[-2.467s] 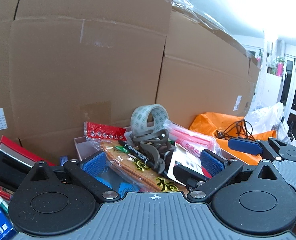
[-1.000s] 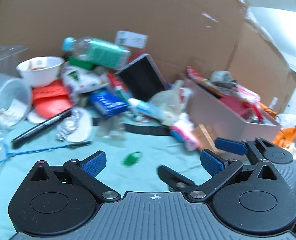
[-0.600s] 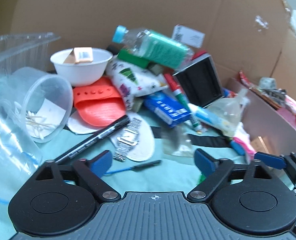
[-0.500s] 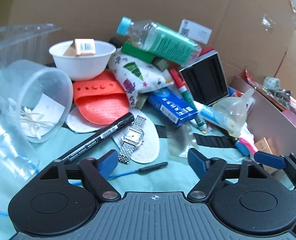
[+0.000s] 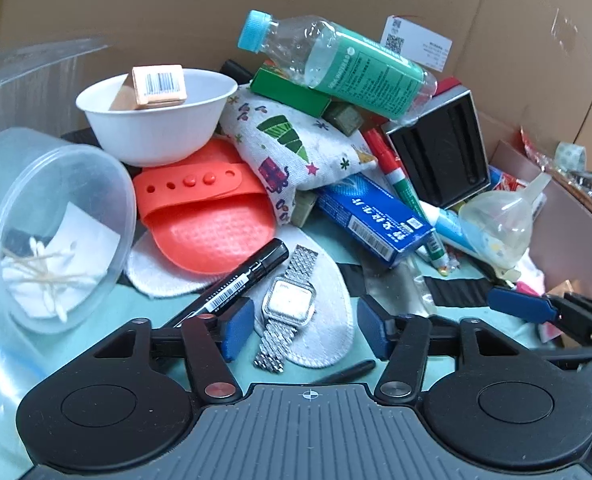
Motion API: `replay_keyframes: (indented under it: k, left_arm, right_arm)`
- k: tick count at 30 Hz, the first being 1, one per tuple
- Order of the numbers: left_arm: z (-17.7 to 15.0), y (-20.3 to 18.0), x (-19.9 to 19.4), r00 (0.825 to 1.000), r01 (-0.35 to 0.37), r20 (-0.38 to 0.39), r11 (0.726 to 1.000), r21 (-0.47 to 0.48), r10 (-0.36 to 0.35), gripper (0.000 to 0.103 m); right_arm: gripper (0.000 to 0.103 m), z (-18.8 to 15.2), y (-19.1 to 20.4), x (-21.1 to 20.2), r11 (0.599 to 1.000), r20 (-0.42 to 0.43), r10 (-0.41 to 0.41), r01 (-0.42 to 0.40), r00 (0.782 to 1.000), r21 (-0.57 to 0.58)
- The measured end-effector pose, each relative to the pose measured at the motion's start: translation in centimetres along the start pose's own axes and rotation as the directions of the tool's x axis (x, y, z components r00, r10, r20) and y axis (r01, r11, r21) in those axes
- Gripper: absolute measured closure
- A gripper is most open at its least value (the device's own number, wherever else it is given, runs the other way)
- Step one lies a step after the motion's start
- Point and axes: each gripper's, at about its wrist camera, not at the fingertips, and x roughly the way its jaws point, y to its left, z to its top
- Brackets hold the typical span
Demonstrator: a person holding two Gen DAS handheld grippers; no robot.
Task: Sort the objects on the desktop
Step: 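Grasp the silver metal-band watch with the left gripper while the right gripper grasps the clear plastic bag, then lift and carry the watch and clear bag over the cardboard box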
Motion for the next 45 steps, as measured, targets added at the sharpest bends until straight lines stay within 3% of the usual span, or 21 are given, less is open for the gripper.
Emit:
replay_keyframes:
  k: [4,9,11,12,18,30,32,33,36,42,45]
  left_arm:
    - [0.2,0.4,0.4,1.000,-0.021,0.003,1.000,0.023,0.021,0.050]
    - [0.3,0.2,0.8,0.999,-0.037,0.019,0.998,0.051,0.037,0.050]
    - [0.4,-0.3,0.9,0.999,-0.051,0.016,0.995,0.082,0.050,0.050]
    - [0.3,-0.6,0.9,0.998,-0.066,0.018,0.992,0.105,0.065,0.074]
    - [-0.3,-1.9,-0.2,1.000,-0.020,-0.008,0.988,0.152,0.021,0.077]
    - [-3.8,-5.3,-3.6,0.982,0.172,-0.108,0.969,0.176,-0.155,0.075]
    - [-4.1,-6.0,-3.4,0.984,0.165,-0.100,0.967,0.197,-0.147,0.070]
    - [-4.1,-6.2,-3.2,0.984,0.164,-0.104,0.966,0.199,-0.146,0.059]
    - [-4.1,-6.6,-3.0,0.983,0.170,-0.109,0.966,0.195,-0.151,0.053]
    - [-4.2,-6.9,-3.0,0.985,0.155,-0.114,0.959,0.237,-0.131,0.059]
    - [-4.2,-7.0,-3.0,0.985,0.153,-0.110,0.959,0.237,-0.130,0.056]
  right_arm:
    - [0.032,0.6,0.5,1.3,1.000,-0.015,0.021,-0.021,1.000,-0.005]
    - [0.043,0.7,0.5,2.8,0.999,-0.037,0.051,-0.050,0.998,0.022]
    - [0.056,0.6,0.1,2.8,0.996,-0.041,0.076,-0.074,0.996,0.054]
    - [0.059,0.6,0.0,2.7,0.997,-0.041,0.066,-0.064,0.997,0.054]
    - [0.071,0.4,-0.3,1.0,0.999,-0.062,0.044,-0.043,0.997,0.019]
    - [0.069,-2.4,-3.0,-5.5,0.999,-0.136,0.014,-0.020,0.991,-0.039]
    - [0.063,-2.5,-3.2,-5.6,0.999,-0.118,-0.014,0.010,0.993,-0.035]
    - [0.061,-2.4,-3.2,-5.4,0.999,-0.114,-0.029,0.025,0.993,-0.035]
    - [0.057,-2.0,-3.2,-4.4,0.999,-0.114,-0.020,0.016,0.993,-0.034]
    - [0.047,-2.6,-3.1,-2.2,1.000,-0.131,0.013,-0.013,0.991,-0.004]
    - [0.051,-2.7,-3.2,-2.2,1.000,-0.119,0.013,-0.014,0.993,-0.003]
